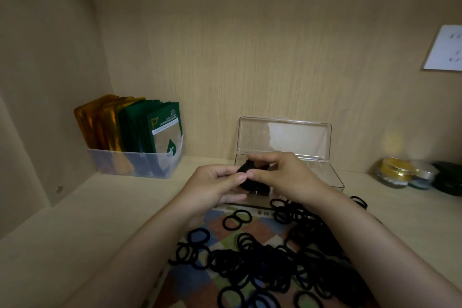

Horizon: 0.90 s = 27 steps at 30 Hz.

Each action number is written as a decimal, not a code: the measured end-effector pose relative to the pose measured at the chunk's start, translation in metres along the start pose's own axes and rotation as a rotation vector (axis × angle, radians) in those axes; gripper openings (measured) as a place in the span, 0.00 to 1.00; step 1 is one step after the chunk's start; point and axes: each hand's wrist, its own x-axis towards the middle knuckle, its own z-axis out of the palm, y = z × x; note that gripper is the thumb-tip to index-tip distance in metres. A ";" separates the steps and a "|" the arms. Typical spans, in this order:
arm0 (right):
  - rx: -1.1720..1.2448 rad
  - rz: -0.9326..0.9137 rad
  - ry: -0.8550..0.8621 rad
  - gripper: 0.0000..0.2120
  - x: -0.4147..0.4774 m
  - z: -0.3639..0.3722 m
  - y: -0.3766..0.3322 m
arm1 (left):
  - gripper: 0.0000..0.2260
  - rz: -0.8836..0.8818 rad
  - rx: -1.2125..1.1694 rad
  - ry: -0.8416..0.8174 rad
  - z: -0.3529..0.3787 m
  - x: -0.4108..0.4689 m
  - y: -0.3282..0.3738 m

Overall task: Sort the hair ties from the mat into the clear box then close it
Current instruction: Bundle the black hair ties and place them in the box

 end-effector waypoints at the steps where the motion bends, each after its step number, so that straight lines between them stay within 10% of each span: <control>1: 0.078 0.056 -0.055 0.13 0.000 -0.007 -0.002 | 0.14 0.008 -0.003 -0.036 0.001 0.003 0.004; 13: 0.189 0.264 0.091 0.07 0.036 -0.065 -0.003 | 0.09 0.192 0.367 0.114 0.032 0.063 0.035; 27: -0.601 0.438 0.217 0.15 0.070 -0.038 0.026 | 0.25 0.451 1.212 0.026 0.013 0.081 -0.022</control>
